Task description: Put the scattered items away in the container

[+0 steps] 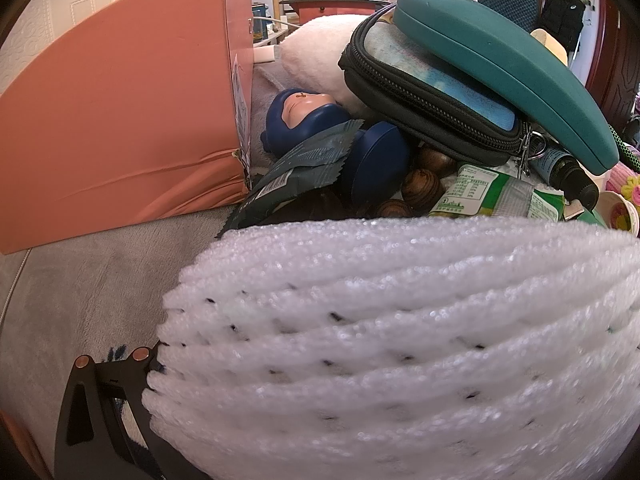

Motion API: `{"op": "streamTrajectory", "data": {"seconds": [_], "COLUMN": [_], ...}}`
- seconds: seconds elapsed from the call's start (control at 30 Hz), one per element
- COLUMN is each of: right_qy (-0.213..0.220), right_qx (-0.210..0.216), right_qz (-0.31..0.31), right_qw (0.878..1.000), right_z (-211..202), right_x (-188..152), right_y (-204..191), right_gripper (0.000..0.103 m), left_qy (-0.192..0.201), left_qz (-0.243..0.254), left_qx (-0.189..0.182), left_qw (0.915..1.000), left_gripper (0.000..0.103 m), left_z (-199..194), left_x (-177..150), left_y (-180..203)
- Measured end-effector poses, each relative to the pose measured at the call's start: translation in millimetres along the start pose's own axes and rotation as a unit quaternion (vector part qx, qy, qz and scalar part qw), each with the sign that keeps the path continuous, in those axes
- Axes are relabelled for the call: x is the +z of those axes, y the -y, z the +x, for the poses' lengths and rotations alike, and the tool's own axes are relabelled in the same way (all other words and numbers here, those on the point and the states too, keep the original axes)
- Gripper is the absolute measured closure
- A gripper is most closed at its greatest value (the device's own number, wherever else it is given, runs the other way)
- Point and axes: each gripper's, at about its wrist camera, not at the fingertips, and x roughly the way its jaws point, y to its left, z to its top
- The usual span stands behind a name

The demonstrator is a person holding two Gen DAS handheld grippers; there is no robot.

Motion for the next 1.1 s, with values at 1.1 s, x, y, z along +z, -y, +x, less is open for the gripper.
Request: {"op": "streamTrajectory", "data": {"seconds": [1.1], "right_qy": [0.000], "right_qx": [0.000], "right_qz": [0.000], "right_qw": [1.000], "right_z": [2.1], "right_x": [2.7], "right_y": [0.5], "right_gripper": [0.000], "left_qy": [-0.001], "left_qz": [0.002], "left_qx": [0.000], "left_qw": [1.0000], "left_gripper": [0.000], "left_z": [-0.1], "left_x": [0.2], "left_y": [-0.4]}}
